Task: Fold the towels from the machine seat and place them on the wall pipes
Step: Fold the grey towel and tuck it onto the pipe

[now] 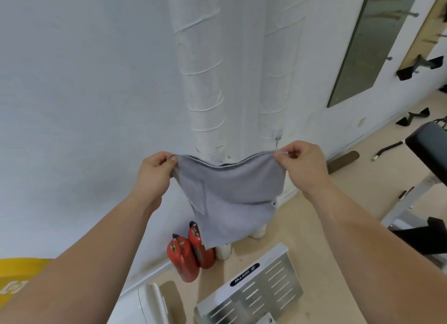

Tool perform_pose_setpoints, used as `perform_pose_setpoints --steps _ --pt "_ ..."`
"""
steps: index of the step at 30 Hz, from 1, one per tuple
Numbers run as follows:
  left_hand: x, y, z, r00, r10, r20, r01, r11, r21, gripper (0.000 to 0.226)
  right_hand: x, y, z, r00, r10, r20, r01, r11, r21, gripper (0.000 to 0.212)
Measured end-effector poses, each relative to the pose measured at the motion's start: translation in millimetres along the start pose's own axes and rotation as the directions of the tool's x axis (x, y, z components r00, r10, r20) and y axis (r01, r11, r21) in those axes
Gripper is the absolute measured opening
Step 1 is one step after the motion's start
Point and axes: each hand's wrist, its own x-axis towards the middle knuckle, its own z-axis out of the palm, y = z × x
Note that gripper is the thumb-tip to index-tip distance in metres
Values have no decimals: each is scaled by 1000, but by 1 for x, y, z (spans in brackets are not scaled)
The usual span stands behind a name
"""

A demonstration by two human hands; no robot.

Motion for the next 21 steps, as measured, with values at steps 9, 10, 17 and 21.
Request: perform_pose_setpoints --steps 9,10,17,21 --pt "-9 -2 6 971 -225 -81 221 973 -61 10 -14 -2 2 971 234 54 -239 964 118 7" --pt "-13 -1 9 969 -238 -68 234 970 -70 7 -18 -4 3 967 246 64 -252 960 121 11" --pt "-52 17 46 977 -206 63 213 968 -136 14 -55 -29 28 950 128 286 -199 951 236 12" --pt "-71 21 62 975 -39 218 57 995 -81 21 -71 -41 41 927 75 368 -193 935 296 23"
